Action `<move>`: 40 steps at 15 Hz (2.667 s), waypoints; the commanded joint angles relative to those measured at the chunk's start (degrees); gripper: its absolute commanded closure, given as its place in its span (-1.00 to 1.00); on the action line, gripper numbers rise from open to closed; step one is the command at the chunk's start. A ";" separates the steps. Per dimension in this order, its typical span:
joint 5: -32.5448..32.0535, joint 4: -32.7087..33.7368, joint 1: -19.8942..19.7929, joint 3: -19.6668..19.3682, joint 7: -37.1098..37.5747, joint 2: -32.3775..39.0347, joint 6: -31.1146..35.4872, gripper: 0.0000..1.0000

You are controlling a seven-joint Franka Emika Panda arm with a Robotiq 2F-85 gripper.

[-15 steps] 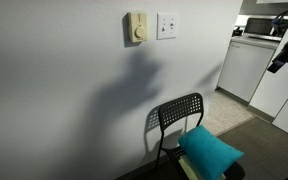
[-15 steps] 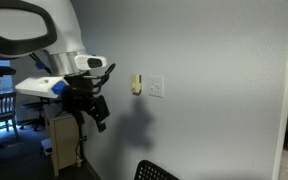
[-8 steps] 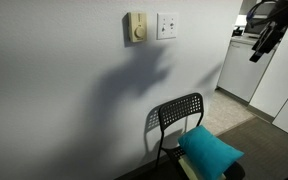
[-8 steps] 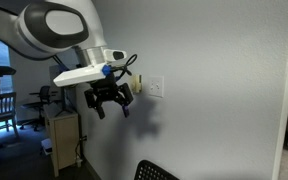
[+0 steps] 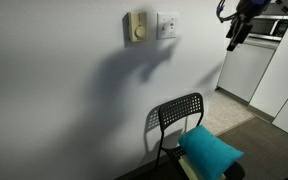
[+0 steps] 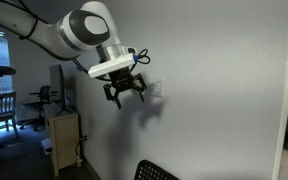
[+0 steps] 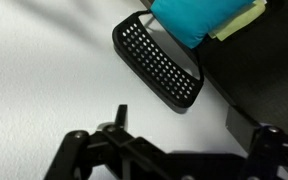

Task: Turn off the right light switch

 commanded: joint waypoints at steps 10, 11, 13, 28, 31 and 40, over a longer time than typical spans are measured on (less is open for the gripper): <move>-0.61 21.28 0.10 4.03 -15.31 14.94 -9.69 -1.00; -0.62 22.62 0.10 4.12 -16.02 15.75 -10.93 -1.00; -2.38 20.35 0.07 3.99 -14.77 14.70 -10.39 -1.00; 23.19 -1.23 -2.46 -0.15 -51.01 8.18 22.18 -1.00; 10.31 1.02 -3.64 0.22 -45.59 7.57 20.05 -1.00; 0.18 14.37 -1.78 1.45 -44.84 14.87 20.47 -1.00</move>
